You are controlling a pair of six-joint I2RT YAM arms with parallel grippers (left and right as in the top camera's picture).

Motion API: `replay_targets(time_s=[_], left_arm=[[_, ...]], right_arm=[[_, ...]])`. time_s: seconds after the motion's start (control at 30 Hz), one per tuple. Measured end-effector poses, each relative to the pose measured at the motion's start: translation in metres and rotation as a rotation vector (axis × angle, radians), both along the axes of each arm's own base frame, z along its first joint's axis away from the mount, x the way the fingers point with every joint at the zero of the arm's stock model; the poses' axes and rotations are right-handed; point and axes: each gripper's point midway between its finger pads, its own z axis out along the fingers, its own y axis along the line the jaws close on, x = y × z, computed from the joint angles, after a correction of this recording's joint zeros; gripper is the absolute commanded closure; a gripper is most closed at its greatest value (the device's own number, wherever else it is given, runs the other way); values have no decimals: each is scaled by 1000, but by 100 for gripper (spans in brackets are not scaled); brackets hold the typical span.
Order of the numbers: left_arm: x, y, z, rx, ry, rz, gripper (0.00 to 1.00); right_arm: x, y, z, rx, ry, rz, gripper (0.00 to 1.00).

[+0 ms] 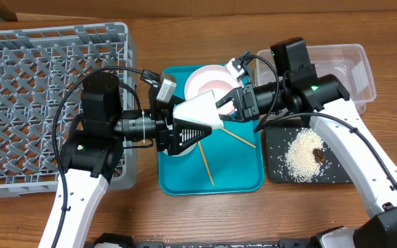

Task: Sort waste into correct bins and load items into the dishwasher
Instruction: 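Grasp the white cup with the right gripper and hand it to the left gripper, then place the white cup into the dish rack with the left gripper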

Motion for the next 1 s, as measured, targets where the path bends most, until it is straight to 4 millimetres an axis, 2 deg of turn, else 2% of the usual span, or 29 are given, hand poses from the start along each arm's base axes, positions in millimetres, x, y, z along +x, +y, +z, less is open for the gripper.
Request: replay_targets(time_s=[0.3, 0.4, 0.5, 0.53, 0.6, 0.63, 0.7, 0.73, 0.83, 0.9, 1.0], left_arm=[[0, 0, 0, -1, 1, -1, 27], [0, 0, 0, -1, 4, 0, 39], [1, 0, 0, 0, 15, 7, 45], [1, 0, -1, 1, 15, 9, 49], [2, 1, -1, 5, 14, 17, 52], [4, 1, -2, 11, 14, 28, 53], [7, 2, -4, 19, 13, 43, 54], [8, 2, -5, 24, 16, 52, 58], [13, 5, -15, 60, 58, 99, 62], [14, 10, -30, 108, 123, 146, 64], [21, 25, -53, 199, 193, 246, 76]], right_arm=[[-2, 0, 3, 14, 14, 10, 96], [-2, 0, 4, 17, 14, 13, 92], [-2, 0, 4, 18, 12, 13, 90], [-2, 0, 3, 16, 13, 11, 85], [-1, 0, 3, 13, 14, 8, 83], [-1, 0, 3, 11, 13, 7, 72], [-1, 0, 3, 12, 9, 7, 64], [-1, 0, 3, 11, 13, 6, 54], [3, 0, -3, -20, 9, -17, 41], [11, -4, -17, -99, 10, -78, 35], [30, -26, -56, -321, 42, -232, 33]])
